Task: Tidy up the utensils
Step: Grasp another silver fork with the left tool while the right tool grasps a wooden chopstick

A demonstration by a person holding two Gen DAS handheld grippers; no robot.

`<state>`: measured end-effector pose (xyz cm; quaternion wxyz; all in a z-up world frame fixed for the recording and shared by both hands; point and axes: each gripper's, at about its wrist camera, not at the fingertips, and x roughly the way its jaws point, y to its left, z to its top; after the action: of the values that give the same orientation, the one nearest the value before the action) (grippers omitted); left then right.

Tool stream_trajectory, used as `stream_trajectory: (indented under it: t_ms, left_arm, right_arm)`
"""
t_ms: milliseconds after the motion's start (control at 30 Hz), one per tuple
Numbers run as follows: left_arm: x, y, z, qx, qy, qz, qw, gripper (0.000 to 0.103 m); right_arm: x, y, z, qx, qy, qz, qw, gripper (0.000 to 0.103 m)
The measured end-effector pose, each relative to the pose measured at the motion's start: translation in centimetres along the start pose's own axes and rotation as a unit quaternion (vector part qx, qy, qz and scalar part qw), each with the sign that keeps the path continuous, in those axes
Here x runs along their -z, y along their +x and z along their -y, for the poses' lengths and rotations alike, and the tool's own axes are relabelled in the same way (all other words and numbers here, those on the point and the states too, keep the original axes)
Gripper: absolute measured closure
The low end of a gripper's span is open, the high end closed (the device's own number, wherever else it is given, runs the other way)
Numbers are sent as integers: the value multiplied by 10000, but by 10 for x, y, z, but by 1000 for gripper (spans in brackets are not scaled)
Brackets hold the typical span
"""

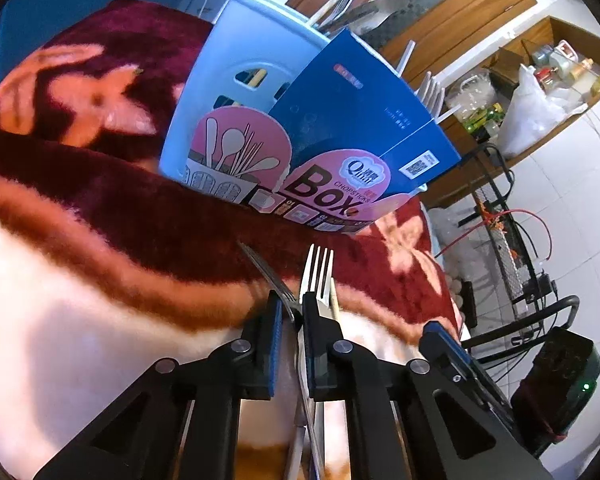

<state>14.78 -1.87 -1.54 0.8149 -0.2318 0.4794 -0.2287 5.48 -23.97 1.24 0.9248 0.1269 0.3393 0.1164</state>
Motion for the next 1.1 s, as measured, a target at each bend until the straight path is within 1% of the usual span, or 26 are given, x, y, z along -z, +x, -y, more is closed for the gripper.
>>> stream_trajectory:
  t_ms: [300,500,667,933,1100]
  left_arm:
    - [1,-29,3,72,91,404,9991,95]
    - [4,-62,7,113,243,838,9961,97]
    - [6,-91,9,221,297,1157,9926,99]
    - [14,-130,12,109,480,1674,9847,101]
    - [18,-147,12,146,567,1855,9809,101]
  right_arm:
    - [1,0,-9,-26,-66,-46,10000,64]
    - [2,-2,-18,-37,-146,-82,9999,64]
    - [5,-3,-26,-64,-208,-134,9997,64]
    - [10,0,-43,-159,-391,-395,9983,64]
    - [13,7,-50,-120,-509,-665,9964,64]
